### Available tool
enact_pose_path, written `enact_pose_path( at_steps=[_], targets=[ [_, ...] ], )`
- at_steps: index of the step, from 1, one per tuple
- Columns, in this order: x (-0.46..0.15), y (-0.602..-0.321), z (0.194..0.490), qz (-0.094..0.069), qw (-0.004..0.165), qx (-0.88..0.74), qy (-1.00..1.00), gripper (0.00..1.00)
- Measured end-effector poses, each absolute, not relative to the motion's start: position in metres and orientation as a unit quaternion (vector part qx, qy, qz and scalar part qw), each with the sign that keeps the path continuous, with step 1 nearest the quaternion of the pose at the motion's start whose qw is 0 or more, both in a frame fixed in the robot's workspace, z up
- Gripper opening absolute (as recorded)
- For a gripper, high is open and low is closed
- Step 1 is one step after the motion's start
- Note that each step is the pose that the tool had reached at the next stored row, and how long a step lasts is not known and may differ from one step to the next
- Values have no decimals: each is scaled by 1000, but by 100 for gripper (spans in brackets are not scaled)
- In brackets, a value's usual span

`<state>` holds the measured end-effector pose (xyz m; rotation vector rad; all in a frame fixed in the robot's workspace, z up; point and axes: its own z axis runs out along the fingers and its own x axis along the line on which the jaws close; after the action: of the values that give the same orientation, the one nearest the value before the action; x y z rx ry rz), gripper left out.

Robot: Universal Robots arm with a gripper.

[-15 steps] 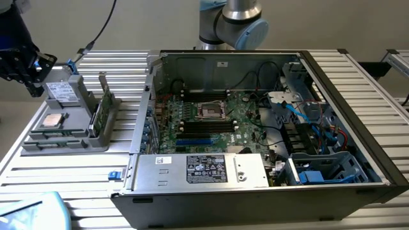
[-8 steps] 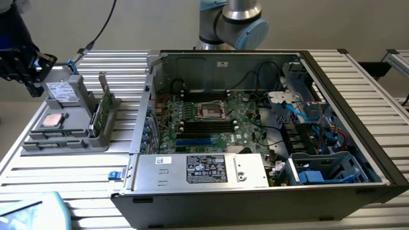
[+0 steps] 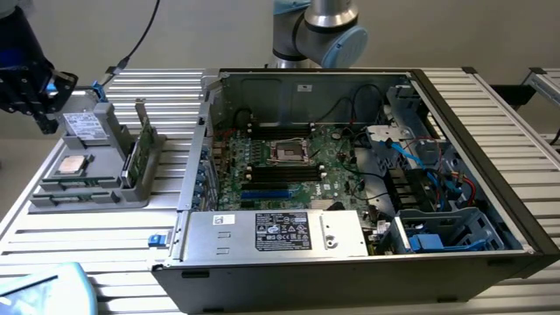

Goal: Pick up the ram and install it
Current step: 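Pick up the ram and move it above insertion slot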

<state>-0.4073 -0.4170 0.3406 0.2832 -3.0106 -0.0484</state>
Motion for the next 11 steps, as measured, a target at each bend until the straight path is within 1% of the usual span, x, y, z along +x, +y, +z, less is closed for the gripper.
enact_pose_path(
  at_steps=[11],
  targets=[
    [-407, -417, 341, -10, 60, 192, -980, 10]
  ],
)
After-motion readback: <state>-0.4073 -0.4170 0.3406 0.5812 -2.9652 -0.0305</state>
